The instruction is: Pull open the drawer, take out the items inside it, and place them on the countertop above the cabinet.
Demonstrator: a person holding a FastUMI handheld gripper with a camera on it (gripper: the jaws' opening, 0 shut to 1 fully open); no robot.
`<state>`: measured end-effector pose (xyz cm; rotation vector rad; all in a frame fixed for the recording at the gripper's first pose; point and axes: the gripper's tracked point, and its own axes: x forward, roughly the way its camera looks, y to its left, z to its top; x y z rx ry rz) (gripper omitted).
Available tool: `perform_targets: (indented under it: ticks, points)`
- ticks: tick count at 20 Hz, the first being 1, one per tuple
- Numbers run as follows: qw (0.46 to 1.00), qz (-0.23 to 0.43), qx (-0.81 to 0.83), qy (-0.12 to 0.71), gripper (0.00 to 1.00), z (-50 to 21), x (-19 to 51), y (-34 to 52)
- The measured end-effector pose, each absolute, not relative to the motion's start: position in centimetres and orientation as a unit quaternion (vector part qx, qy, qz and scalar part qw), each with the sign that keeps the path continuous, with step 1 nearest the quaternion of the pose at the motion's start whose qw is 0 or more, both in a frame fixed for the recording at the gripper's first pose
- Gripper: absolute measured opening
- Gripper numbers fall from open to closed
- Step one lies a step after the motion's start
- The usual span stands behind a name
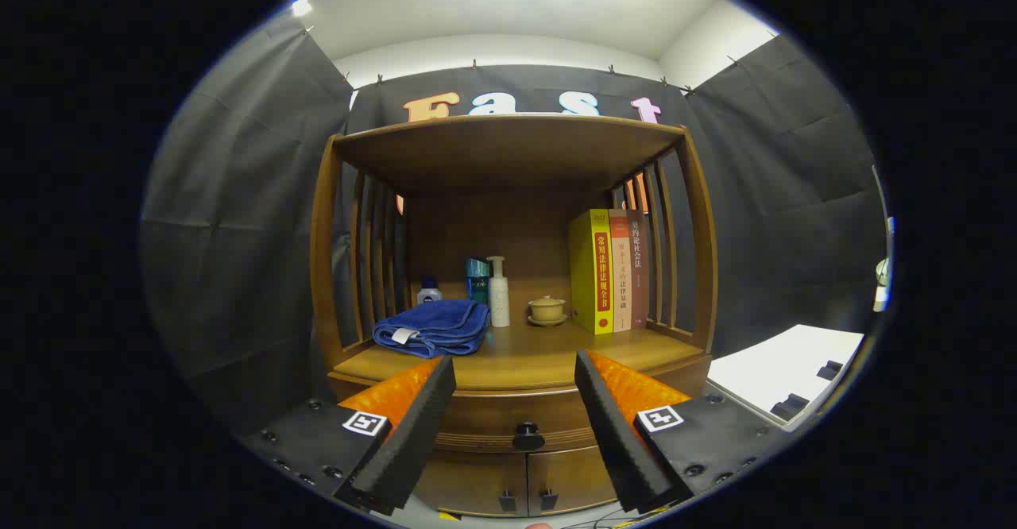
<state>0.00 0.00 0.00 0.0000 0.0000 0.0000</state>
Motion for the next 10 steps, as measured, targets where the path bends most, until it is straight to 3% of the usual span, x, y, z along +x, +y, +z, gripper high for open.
perform_targets:
  ticks: [10]
  points:
    - [1.0, -0.009, -0.006, 0.0, 0.99, 0.06, -0.16, -0.54]
